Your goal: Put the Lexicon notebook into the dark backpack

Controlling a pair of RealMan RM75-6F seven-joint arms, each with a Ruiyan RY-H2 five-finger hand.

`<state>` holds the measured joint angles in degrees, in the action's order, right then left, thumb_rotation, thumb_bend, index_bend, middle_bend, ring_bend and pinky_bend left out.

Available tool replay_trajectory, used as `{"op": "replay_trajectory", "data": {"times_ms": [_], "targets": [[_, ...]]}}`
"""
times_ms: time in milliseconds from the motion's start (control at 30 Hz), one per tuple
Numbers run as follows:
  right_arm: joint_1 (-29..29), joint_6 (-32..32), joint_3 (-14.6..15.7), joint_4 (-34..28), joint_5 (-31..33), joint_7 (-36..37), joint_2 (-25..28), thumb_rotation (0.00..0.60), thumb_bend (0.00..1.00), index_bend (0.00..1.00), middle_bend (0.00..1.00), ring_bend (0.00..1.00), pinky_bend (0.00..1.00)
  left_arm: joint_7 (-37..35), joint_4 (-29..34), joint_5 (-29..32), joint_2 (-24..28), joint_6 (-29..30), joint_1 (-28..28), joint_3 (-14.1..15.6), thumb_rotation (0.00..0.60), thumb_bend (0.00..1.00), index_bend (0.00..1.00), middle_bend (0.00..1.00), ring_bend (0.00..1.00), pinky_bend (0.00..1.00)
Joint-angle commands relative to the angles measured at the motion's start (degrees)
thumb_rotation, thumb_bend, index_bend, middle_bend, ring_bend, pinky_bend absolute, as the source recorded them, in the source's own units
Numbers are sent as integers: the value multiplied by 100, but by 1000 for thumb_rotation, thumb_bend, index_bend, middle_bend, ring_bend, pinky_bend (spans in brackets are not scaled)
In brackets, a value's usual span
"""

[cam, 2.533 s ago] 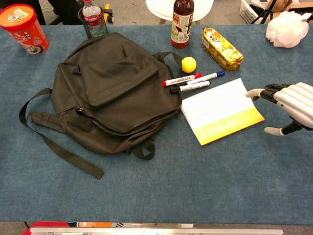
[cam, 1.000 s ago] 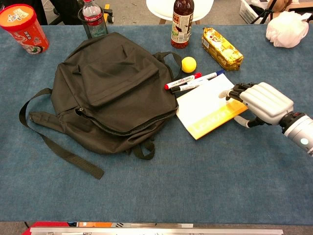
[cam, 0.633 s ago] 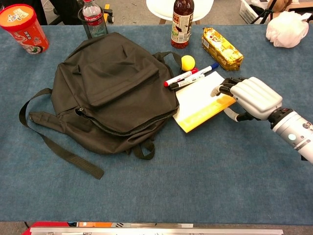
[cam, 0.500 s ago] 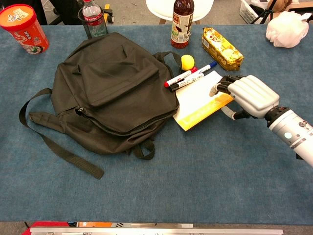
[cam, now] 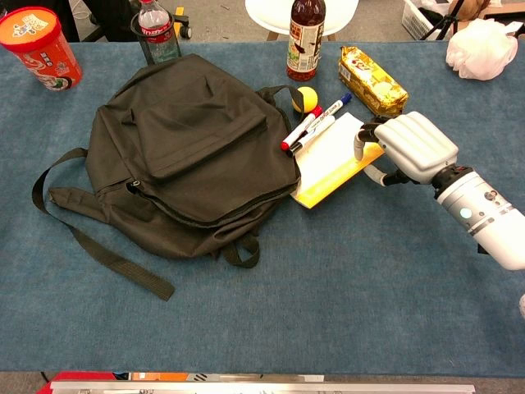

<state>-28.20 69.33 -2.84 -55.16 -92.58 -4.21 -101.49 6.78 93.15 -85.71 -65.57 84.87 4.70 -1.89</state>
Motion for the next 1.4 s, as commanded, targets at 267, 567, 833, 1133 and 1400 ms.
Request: {"op": "replay_trajectory", "data": {"times_ms": [267, 567, 833, 1133, 1400], "targets": [[-157, -127, -81, -118, 118, -85, -2, 600, 562, 577, 491, 341, 470, -36, -43, 33, 3, -28, 8, 0, 600, 181, 198, 140, 158, 163], [-14, -70, 13, -536, 223, -374, 261, 600, 446, 657, 557, 406, 561, -24, -11, -6, 54, -114, 80, 0, 600, 181, 198, 140, 158, 163], [200, 494, 49, -810, 81, -330, 590, 600, 446, 707, 623, 482, 665, -257, 26, -326, 229, -421, 384, 24, 600, 181, 199, 140, 158, 163], [526, 1275, 36, -1790, -139, -424, 1533, 600, 443, 718, 644, 508, 687, -738, 109, -914, 418, -1082, 1045, 88, 600, 181, 202, 140, 158, 163], [756, 1643, -48, -2595, -171, -577, 2287, 600, 437, 718, 644, 508, 688, -1229, 196, -1587, 488, -1737, 1772, 238, 600, 181, 207, 140, 158, 163]]}}
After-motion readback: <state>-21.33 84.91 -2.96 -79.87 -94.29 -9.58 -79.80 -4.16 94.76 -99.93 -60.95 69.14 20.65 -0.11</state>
